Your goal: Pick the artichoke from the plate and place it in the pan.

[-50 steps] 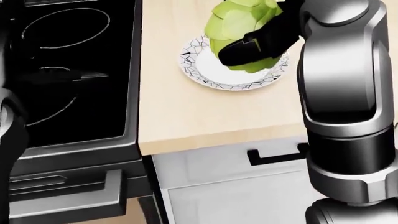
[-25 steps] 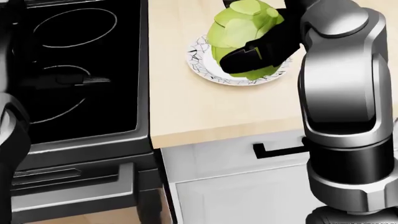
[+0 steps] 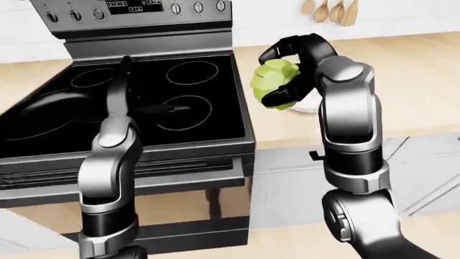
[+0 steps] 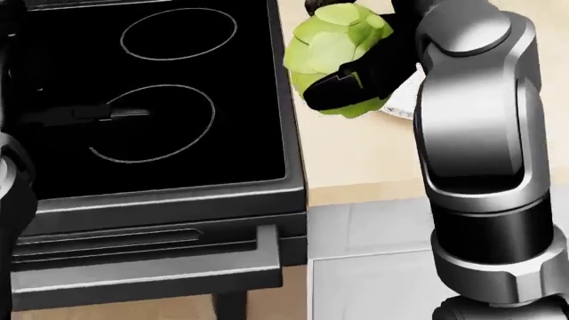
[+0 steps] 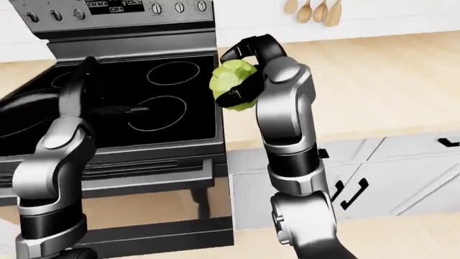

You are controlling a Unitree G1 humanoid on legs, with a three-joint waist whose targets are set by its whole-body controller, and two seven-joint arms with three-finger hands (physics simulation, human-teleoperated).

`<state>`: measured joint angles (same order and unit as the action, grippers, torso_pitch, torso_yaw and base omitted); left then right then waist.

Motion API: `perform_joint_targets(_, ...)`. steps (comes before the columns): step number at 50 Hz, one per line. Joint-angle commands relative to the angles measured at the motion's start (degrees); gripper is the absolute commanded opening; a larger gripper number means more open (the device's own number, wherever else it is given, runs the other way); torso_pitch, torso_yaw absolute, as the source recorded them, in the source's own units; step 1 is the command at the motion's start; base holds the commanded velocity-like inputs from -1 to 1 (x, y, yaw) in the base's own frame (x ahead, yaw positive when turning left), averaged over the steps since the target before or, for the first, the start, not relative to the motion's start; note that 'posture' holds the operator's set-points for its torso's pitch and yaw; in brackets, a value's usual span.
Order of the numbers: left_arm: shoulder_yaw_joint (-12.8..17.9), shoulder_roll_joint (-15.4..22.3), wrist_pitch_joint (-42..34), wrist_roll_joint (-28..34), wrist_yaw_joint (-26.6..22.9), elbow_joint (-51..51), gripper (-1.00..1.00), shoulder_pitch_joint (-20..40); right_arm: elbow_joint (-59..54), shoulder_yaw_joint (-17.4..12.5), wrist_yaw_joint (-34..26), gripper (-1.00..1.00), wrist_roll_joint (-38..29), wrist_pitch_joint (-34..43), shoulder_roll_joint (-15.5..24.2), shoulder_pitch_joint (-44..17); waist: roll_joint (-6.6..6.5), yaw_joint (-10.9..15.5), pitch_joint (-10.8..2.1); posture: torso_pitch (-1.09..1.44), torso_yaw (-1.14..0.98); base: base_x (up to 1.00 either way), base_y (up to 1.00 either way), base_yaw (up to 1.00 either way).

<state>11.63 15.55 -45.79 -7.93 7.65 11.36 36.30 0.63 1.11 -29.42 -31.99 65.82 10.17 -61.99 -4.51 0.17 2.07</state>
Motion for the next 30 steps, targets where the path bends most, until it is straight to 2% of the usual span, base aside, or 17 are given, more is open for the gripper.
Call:
perform_joint_targets(1,-0.1,0.4,1.0,0.0,0.1,2.4,1.0,2.0,2.2,-1.0,0.1,-1.0,-0.3,-1.5,0.9,-2.7,-0.76,-0.5,-2.06,0.0,0.0,0.0,0.0,0.45)
perform_joint_targets(4,-0.1,0.4,1.4,0.1,0.0,2.0,1.0,2.0,2.0,-1.1,0.2,-1.0,-0.4,-1.6,0.8,-2.8,1.4,-0.1,-2.26,0.0,0.0,0.0,0.0,0.45)
perform_joint_targets(7,-0.2,0.4,2.1,0.2,-0.1,1.5,1.0,1.8,2.1,-1.1,0.3,-1.0,-0.5,-1.9,0.6,-2.6,3.2,0.0,-1.61,0.0,0.0,0.0,0.0,0.48)
perform_joint_targets(9,-0.2,0.4,2.2,0.2,-0.1,1.4,1.0,1.7,2.3,-1.2,0.3,-1.0,-0.5,-1.9,0.5,-2.4,4.85,-0.1,-1.39,0.0,0.0,0.0,0.0,0.51)
perform_joint_targets(10,-0.2,0.4,2.3,0.2,-0.1,1.4,1.0,1.6,2.4,-1.2,0.3,-1.0,-0.5,-1.9,0.6,-2.3,6.04,-0.1,-1.4,0.0,0.0,0.0,0.0,0.51)
perform_joint_targets(12,-0.3,0.3,2.3,0.3,-0.1,1.6,1.0,1.4,2.5,-1.4,0.4,-1.0,-0.3,-2.1,0.6,-2.3,10.02,-0.3,-2.48,0.0,0.0,0.0,0.0,0.5)
perform_joint_targets(13,-0.4,0.2,2.0,0.3,0.0,1.9,1.0,1.4,2.5,-1.4,0.5,-1.0,-0.3,-2.1,0.6,-2.4,6.78,-0.4,-1.47,0.0,0.0,0.0,0.0,0.52)
perform_joint_targets(14,-0.3,0.2,1.8,0.3,0.0,2.0,1.0,1.4,2.5,-1.3,0.3,-1.0,-0.3,-2.0,0.6,-2.4,8.0,0.2,-1.67,0.0,0.0,0.0,0.0,0.5)
perform_joint_targets(15,-0.3,0.3,1.5,0.2,0.0,2.3,1.0,1.6,2.5,-1.0,-0.2,-1.0,-0.3,-1.9,0.9,-2.5,7.54,-0.8,-2.18,0.0,0.0,0.0,0.48,0.0)
perform_joint_targets(16,-0.2,0.3,1.4,0.2,0.0,2.3,1.0,1.6,2.4,-1.0,-0.3,-1.0,-0.3,-2.0,0.9,-2.5,8.46,-0.2,-2.56,0.0,0.0,0.0,0.45,0.0)
perform_joint_targets(17,-0.2,0.3,1.1,0.2,0.0,2.5,1.0,1.7,2.4,-1.1,-0.4,-1.0,-0.3,-2.0,0.8,-2.6,8.43,-0.1,-2.65,0.0,0.0,0.0,0.44,0.0)
perform_joint_targets(20,-0.1,0.4,0.6,0.1,0.0,3.0,1.0,1.7,2.3,-1.1,-0.4,-1.0,-0.4,-1.9,0.8,-2.7,7.25,-0.1,-2.01,0.0,0.0,0.0,0.43,0.0)
perform_joint_targets(25,-0.1,0.3,1.1,0.2,0.0,2.9,1.0,1.4,1.9,-1.5,-0.2,-1.0,-0.3,-2.2,1.0,-2.9,3.95,-0.4,-1.67,0.0,0.0,0.0,0.43,0.0)
perform_joint_targets(28,-0.5,0.0,1.4,0.4,0.0,2.9,1.0,1.0,2.0,-1.4,-0.5,-1.0,-0.3,-2.0,1.3,-3.1,1.17,-1.0,-1.63,0.0,0.0,0.0,0.43,0.0)
perform_joint_targets(29,-0.5,-0.1,1.8,0.5,-0.1,2.5,1.0,1.0,1.9,-1.4,-0.5,-1.0,-0.3,-2.0,1.4,-3.2,-0.43,-1.3,-1.89,0.0,0.0,0.0,0.43,0.0)
perform_joint_targets(30,-0.5,-0.1,1.7,0.5,-0.1,2.5,1.0,1.1,1.8,-1.4,-0.5,-1.0,-0.4,-2.0,1.4,-3.2,-2.83,-1.4,-2.59,0.0,0.0,0.0,0.42,0.0)
